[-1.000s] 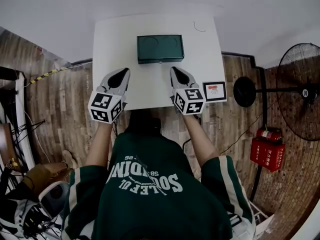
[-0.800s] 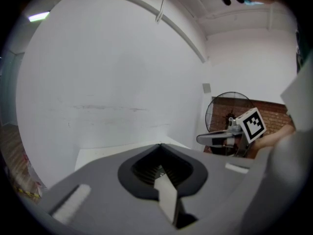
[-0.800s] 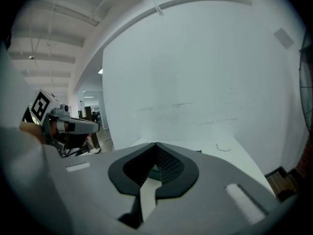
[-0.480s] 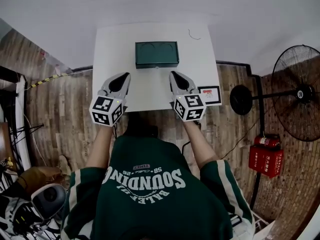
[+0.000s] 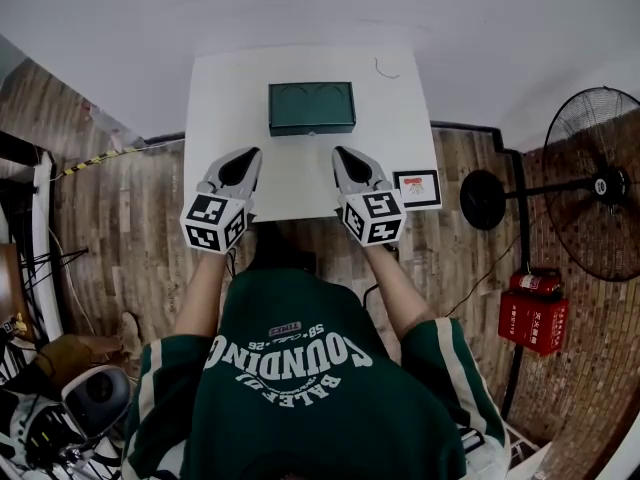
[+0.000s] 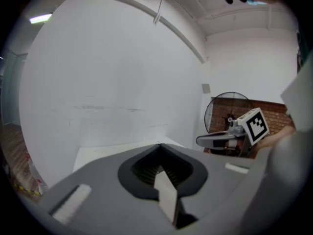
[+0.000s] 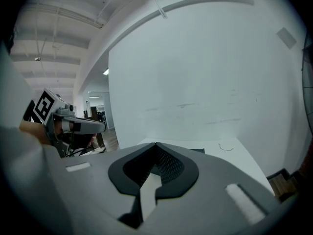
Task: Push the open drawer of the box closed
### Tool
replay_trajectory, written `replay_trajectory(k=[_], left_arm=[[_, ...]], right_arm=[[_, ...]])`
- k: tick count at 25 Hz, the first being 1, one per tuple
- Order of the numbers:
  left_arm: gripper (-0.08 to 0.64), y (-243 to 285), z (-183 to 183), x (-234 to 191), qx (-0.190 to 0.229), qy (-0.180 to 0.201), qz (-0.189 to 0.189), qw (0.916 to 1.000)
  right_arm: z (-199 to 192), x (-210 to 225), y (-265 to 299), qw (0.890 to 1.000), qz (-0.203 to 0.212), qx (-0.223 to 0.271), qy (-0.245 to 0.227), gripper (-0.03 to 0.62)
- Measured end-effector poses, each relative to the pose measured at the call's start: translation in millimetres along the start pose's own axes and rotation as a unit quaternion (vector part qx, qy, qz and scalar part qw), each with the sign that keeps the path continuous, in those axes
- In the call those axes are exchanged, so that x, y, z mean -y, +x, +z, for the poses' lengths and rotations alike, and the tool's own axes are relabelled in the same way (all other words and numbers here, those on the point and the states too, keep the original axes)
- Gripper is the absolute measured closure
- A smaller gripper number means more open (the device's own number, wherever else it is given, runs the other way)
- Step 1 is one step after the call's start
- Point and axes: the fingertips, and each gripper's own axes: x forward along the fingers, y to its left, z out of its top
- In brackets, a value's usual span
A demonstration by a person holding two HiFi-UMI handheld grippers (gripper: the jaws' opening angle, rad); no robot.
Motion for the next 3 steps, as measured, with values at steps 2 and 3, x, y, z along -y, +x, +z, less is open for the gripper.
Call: replay_trajectory(k=[2, 3], left_arm=[[0.508, 0.6, 0.1, -0.1, 0.0, 0.0, 0.0, 1.0], [0.508, 1.0, 0.2, -0.1, 0.0, 0.0, 0.0, 1.0]], right_arm=[[1.3, -1.0, 0.9, 1.0, 0.001, 0.001, 0.0, 0.591], [1.8, -1.5, 1.4, 1.0, 0.002, 0.001, -0.001, 0.591]])
